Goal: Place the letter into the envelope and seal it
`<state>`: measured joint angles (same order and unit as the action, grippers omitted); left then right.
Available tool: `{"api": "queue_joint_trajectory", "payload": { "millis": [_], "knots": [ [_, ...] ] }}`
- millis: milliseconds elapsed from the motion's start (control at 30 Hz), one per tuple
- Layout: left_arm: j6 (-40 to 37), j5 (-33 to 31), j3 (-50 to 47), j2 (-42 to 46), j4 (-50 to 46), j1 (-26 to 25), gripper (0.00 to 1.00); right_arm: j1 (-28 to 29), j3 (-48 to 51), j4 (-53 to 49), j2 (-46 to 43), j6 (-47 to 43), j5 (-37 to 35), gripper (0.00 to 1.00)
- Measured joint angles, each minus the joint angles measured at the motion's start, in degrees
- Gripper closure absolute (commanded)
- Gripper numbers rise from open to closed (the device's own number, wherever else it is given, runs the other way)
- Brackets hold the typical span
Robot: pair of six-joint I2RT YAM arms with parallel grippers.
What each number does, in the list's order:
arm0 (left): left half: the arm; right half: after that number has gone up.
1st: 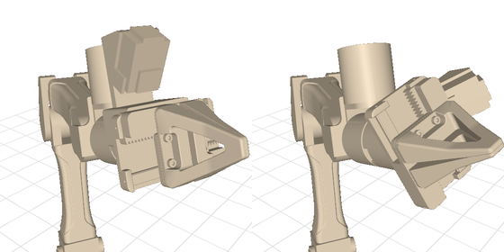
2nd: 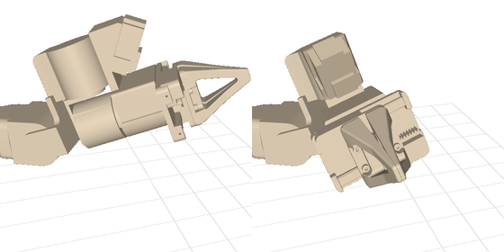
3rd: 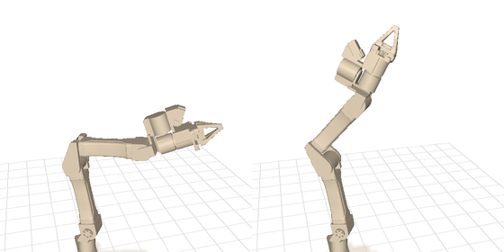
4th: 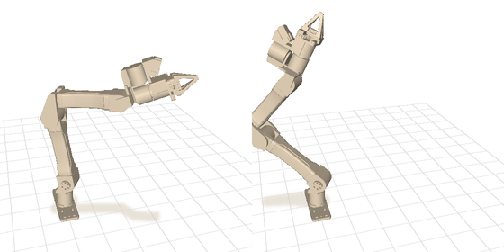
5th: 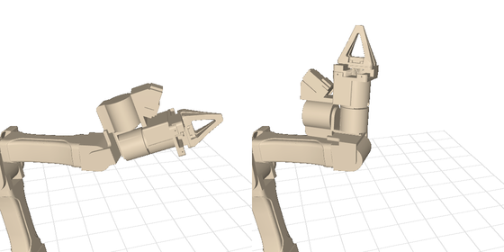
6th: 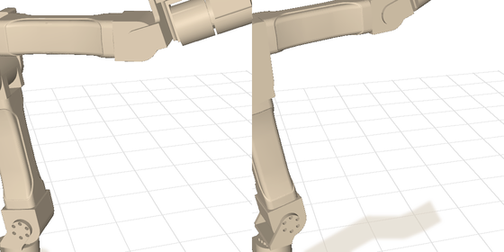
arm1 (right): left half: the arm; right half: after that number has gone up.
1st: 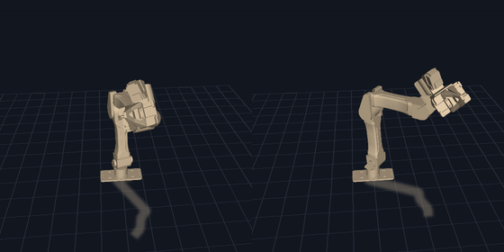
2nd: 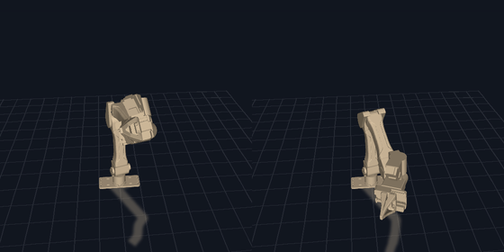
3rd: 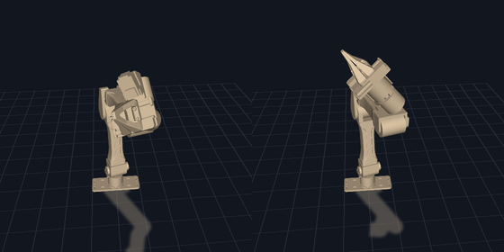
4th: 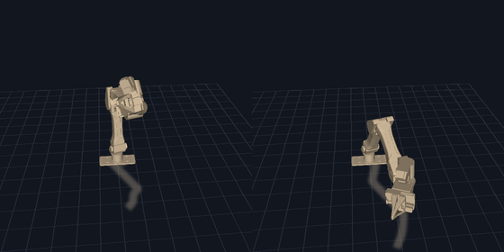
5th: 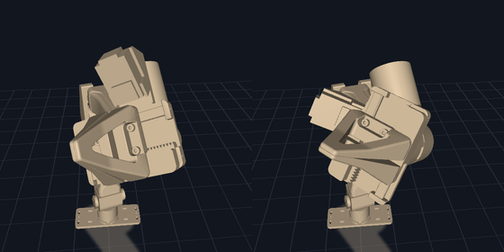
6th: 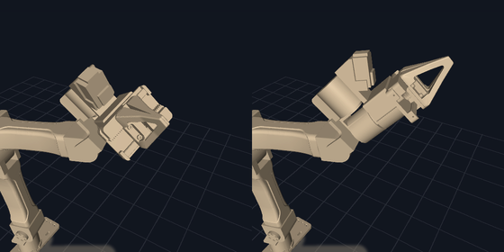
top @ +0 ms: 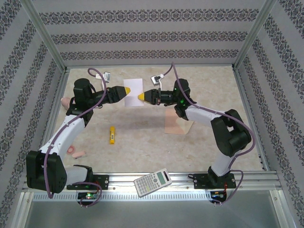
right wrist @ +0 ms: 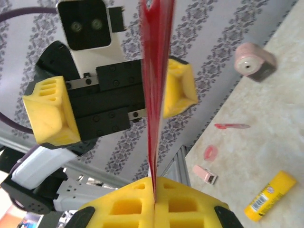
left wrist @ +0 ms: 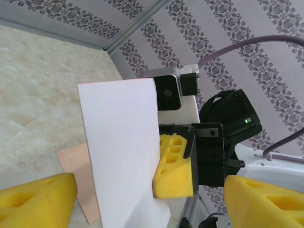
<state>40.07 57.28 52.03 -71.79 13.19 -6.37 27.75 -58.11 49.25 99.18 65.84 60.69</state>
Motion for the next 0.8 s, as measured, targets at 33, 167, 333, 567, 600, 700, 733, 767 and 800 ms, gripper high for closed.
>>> {"api": "queue_joint_trajectory", "payload": {
  "millis": [33, 167, 333, 567, 600, 700, 733, 767, 800],
  "knots": [
    [-0.90, -0.63, 0.63, 0.00, -1.42, 0.00, 0.13, -0.59, 0.70, -2.01, -1.14, -0.72, -0.63, 1.00],
    [-8.09, -6.69, 5.99, 0.02, -12.87, -0.02, 0.17, -3.10, 2.03, -14.58, -7.98, -6.60, -4.15, 1.00],
    [-19.32, -25.07, 15.39, -0.37, -29.44, -5.11, 0.31, -6.97, 2.01, -35.23, -18.62, -16.06, -10.49, 1.00],
    [-24.26, -39.28, 18.43, -6.62, -35.06, -17.88, 0.49, -13.46, 0.72, -64.89, -26.56, -27.12, -21.81, 1.00],
    [-24.17, -40.04, 18.32, -8.46, -35.04, -18.51, 0.51, -14.40, 0.72, -68.08, -27.15, -28.06, -22.95, 1.00],
    [-23.26, -40.41, 17.94, -13.68, -34.03, -20.52, 0.58, -16.59, 0.72, -75.47, -27.91, -30.56, -26.12, 1.00],
    [-22.97, -40.19, 17.97, -15.17, -33.46, -21.31, 0.62, -17.09, 0.74, -77.22, -27.89, -31.28, -26.99, 1.00],
    [-22.53, -39.76, 18.05, -17.07, -32.59, -22.29, 0.69, -17.55, 0.92, -78.79, -27.82, -31.87, -27.74, 1.00],
    [-22.10, -39.30, 18.25, -19.06, -31.78, -23.28, 0.75, -17.97, 1.18, -80.13, -27.76, -32.46, -28.41, 1.00]
  ]
}}
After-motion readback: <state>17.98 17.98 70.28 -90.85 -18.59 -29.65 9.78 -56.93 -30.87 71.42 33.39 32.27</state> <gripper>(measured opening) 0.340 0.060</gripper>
